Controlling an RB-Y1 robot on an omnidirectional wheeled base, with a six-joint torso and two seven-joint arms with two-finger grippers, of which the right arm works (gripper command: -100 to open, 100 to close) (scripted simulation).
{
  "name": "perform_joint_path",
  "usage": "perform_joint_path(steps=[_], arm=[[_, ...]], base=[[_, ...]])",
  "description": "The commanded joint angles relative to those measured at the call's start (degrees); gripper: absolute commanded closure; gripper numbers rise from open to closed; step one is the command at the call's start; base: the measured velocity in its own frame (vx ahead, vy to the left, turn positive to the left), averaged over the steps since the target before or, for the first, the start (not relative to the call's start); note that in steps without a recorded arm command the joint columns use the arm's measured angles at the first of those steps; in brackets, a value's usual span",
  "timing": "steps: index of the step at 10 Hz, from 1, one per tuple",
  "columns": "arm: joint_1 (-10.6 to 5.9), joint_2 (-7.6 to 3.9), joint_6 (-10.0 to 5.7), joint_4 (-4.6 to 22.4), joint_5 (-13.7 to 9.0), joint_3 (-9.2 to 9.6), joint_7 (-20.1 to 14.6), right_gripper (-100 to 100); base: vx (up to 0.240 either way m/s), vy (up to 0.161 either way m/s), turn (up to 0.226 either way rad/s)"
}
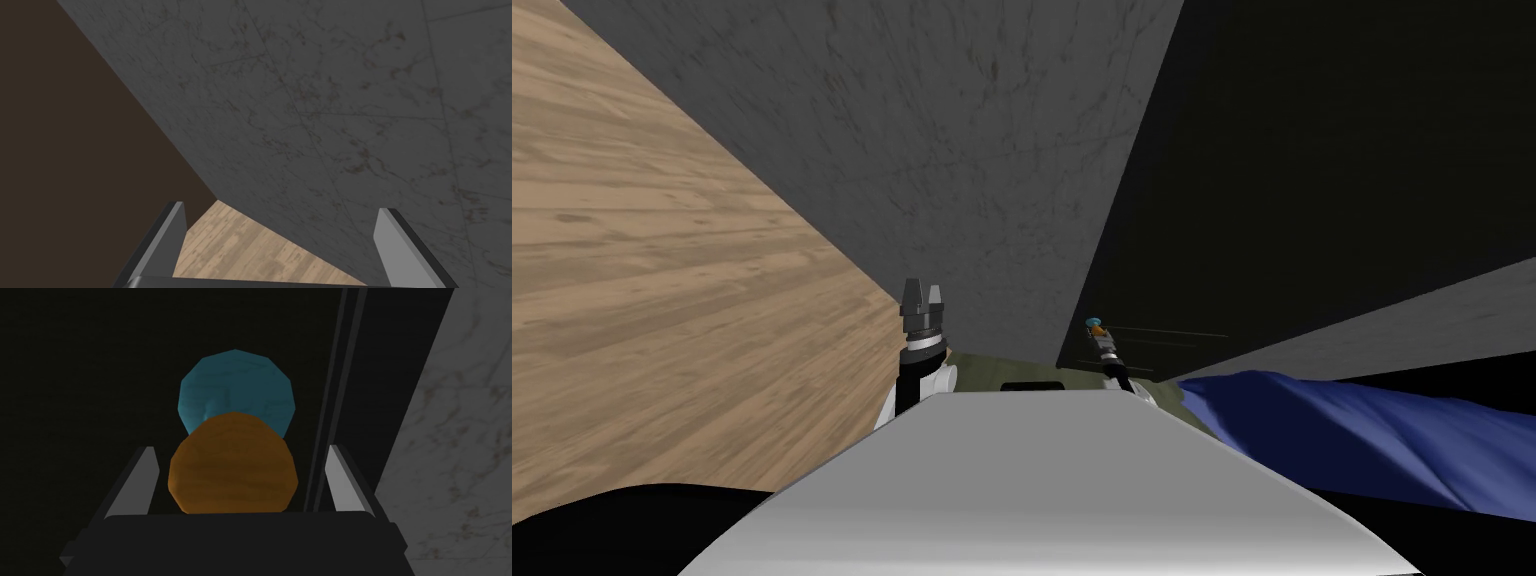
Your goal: Pull the door open
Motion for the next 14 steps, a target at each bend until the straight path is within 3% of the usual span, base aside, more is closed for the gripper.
perform_joint_path(steps=[1,2,7,14], arm=[[0.0,0.0,0.0,0.0,0.0,0.0,0.0,-100],[0.0,0.0,0.0,0.0,0.0,0.0,0.0,100],[0.0,0.0,0.0,0.0,0.0,0.0,0.0,100],[-0.02,-0.2,0.26,0.1,-1.9,0.97,-8.9,100]], base=[[0.084,-0.023,0.02],[-0.012,0.003,-0.02],[-0.015,0.002,0.0],[-0.019,-0.009,0.026]])
